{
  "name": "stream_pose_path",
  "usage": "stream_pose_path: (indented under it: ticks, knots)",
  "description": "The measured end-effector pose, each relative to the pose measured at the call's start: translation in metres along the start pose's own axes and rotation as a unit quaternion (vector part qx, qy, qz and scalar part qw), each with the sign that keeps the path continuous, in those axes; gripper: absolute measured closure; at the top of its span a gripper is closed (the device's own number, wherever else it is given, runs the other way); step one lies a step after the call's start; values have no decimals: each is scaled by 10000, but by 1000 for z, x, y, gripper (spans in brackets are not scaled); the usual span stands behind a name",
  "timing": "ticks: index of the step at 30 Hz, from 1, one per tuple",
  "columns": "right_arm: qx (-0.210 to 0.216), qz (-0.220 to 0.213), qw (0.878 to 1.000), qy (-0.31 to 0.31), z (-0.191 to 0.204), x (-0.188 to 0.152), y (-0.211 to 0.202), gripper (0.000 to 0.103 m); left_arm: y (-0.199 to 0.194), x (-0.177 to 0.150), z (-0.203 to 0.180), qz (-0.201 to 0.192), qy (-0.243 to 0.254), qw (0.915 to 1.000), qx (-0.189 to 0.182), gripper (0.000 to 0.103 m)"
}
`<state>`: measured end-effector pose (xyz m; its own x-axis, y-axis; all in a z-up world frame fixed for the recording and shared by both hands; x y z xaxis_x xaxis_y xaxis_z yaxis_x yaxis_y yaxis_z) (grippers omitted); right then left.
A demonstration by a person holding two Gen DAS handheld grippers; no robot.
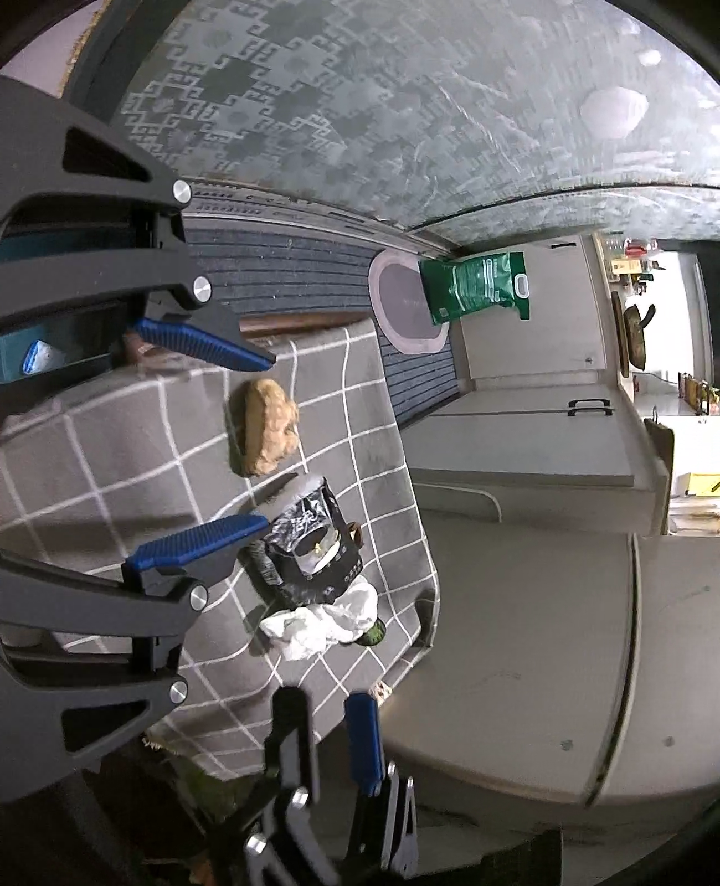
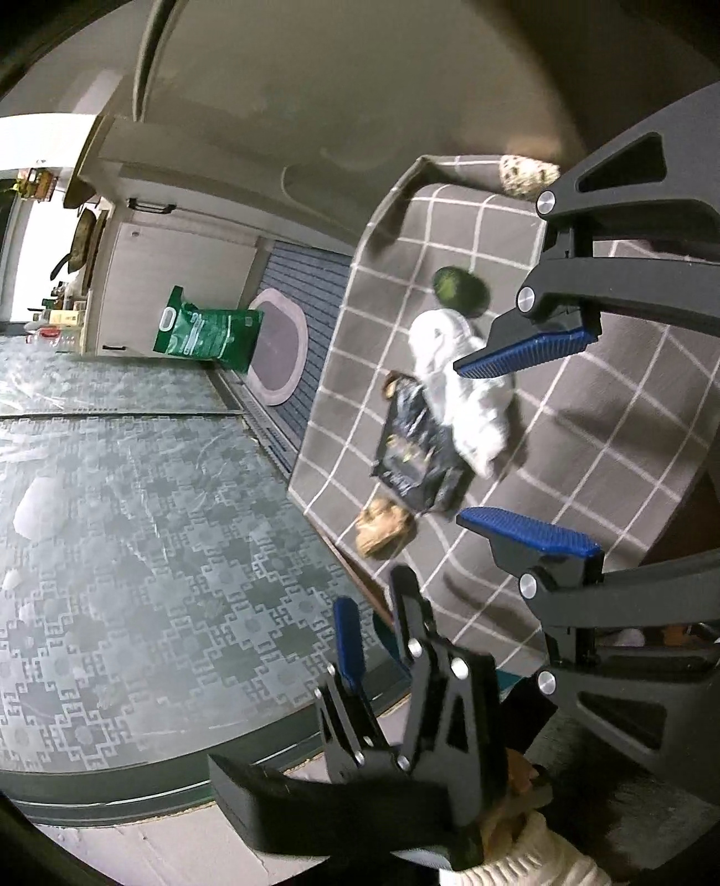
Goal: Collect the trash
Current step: 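Grasp the bread crust with the left tool while the right tool grasps the white plastic bag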
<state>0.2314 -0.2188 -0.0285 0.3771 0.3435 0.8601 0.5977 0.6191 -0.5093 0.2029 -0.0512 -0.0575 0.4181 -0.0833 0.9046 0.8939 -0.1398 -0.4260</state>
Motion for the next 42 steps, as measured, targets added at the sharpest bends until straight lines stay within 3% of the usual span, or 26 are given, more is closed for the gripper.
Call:
stream_pose_path:
  ticks: [8, 13, 24, 30, 42]
  knots:
    - [-34, 18, 9999, 105, -21, -16, -16, 54, 27, -6, -6, 203, 314, 9991, 223, 43]
    - [13, -32, 9999, 161, -28, -19, -23, 54, 38, -8, -4, 301, 260, 9988, 278, 44]
    - [171, 8, 9998, -33, -13, -19, -19, 54, 49, -12, -13, 427, 436, 9975, 349, 54]
    - [135, 74, 9997, -190, -3, -14, -7, 54, 45, -11, -6, 431, 155, 9987, 223, 55]
    - [-66, 229, 9985, -499, 6, -9, 14, 64, 20, 0, 5, 182, -141, 9997, 60, 55]
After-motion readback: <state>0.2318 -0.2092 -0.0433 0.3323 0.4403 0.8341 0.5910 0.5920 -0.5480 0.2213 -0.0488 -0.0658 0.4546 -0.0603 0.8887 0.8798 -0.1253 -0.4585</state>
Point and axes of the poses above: each gripper's, at about its wrist camera, not at the fingertips, and y roughly the way its jaws point, z to its left, x to its top, the point moved 3 cm from there along y, roughly the way its jaws point, and after that the axes turned 15 degrees about -z, right-handed, at the moved point
